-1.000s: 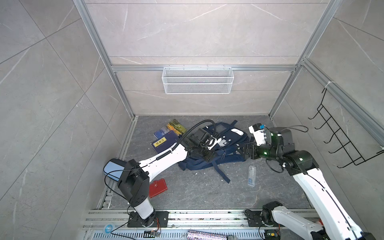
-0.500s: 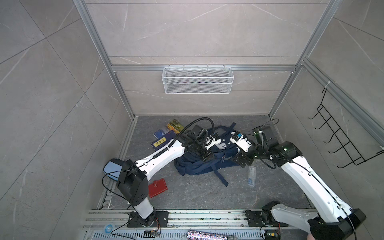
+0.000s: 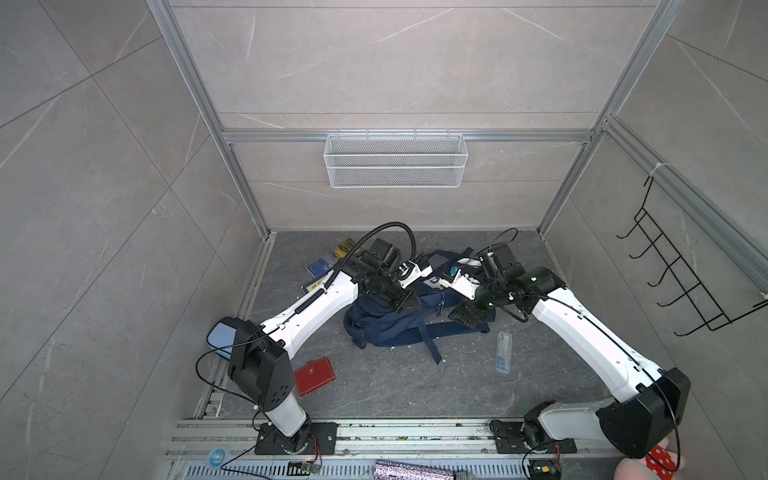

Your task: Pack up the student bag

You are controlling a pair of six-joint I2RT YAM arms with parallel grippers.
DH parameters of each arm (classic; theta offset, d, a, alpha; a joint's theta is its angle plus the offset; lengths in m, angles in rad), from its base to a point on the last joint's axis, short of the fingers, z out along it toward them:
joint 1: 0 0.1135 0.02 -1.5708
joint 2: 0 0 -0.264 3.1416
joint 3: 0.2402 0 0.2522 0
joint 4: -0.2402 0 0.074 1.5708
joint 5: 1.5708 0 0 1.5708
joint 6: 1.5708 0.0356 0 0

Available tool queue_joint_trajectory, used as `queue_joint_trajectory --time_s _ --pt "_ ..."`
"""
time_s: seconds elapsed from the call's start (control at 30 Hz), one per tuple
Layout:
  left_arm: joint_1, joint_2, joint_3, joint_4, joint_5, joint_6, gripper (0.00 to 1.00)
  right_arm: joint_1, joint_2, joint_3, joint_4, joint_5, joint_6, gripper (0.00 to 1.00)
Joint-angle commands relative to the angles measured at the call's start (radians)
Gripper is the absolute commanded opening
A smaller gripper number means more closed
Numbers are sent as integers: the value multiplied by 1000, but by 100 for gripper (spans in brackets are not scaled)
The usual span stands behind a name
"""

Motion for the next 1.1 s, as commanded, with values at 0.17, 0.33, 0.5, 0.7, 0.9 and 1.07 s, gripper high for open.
queue_joint_trajectory --time_s 0.17,0.33,0.5,0.7,0.9,1.07 --pt "11 -37 70 -12 142 33 0 29 54 80 76 77 -64 84" --pt "20 -44 69 -27 149 40 0 35 -18 94 42 117 -86 85" --pt "20 -53 58 -35 164 51 0 44 -96 134 -32 137 -70 86" --pt "20 -66 47 -45 185 65 0 48 -40 175 -53 108 -92 87" --pt "20 -106 22 -47 198 64 0 50 68 227 -3 44 -86 89" --pt "22 -132 -4 -57 187 57 0 51 116 256 -55 -62 -59 91"
